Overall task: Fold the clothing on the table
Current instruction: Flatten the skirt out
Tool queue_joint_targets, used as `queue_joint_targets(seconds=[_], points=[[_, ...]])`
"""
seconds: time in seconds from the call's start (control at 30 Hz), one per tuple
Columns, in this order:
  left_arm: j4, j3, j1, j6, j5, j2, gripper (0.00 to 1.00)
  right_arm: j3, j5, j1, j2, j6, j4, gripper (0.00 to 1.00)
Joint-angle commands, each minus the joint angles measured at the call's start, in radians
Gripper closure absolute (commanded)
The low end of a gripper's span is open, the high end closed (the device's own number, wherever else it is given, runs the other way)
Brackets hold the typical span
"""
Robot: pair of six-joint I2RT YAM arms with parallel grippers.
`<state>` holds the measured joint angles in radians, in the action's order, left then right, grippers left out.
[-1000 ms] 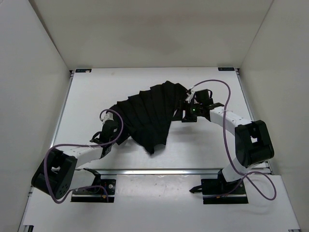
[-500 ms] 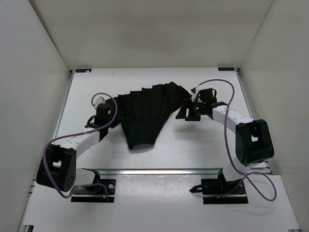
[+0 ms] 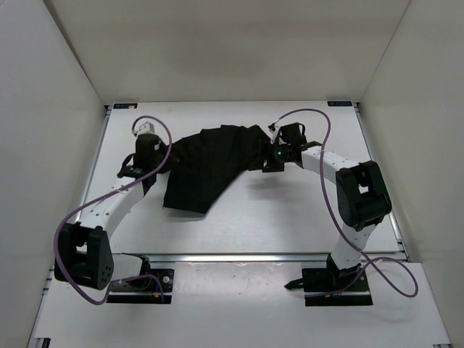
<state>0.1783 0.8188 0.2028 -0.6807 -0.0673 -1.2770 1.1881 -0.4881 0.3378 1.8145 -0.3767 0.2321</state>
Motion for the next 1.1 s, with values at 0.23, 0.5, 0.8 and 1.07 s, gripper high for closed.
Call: queue_joint_targets(seconds=[0.23, 0.5, 0.8, 1.07], points=[[-0.043, 0.633, 0.174, -0.089, 0.320, -0.174, 1.00, -0.129, 0.025, -0.123, -0.216, -0.015, -0.051, 0.37], [-0.218, 0.670, -0.060, -0.348, 0.383, -0.129, 1.00, -0.159, 0.036, -0.287, -0.397, 0.045, 0.012, 0.27], [-0.178, 0.056, -0.138, -0.274, 0.103, -0.031, 1.00, -0.193, 0.048, -0.204, -0.371, 0.030, 0.018, 0.19], [-0.077, -0.033, -0.115, -0.057, -0.116, -0.056, 1.00, -0.165, 0.037, -0.065, -0.296, 0.012, 0.019, 0.18]])
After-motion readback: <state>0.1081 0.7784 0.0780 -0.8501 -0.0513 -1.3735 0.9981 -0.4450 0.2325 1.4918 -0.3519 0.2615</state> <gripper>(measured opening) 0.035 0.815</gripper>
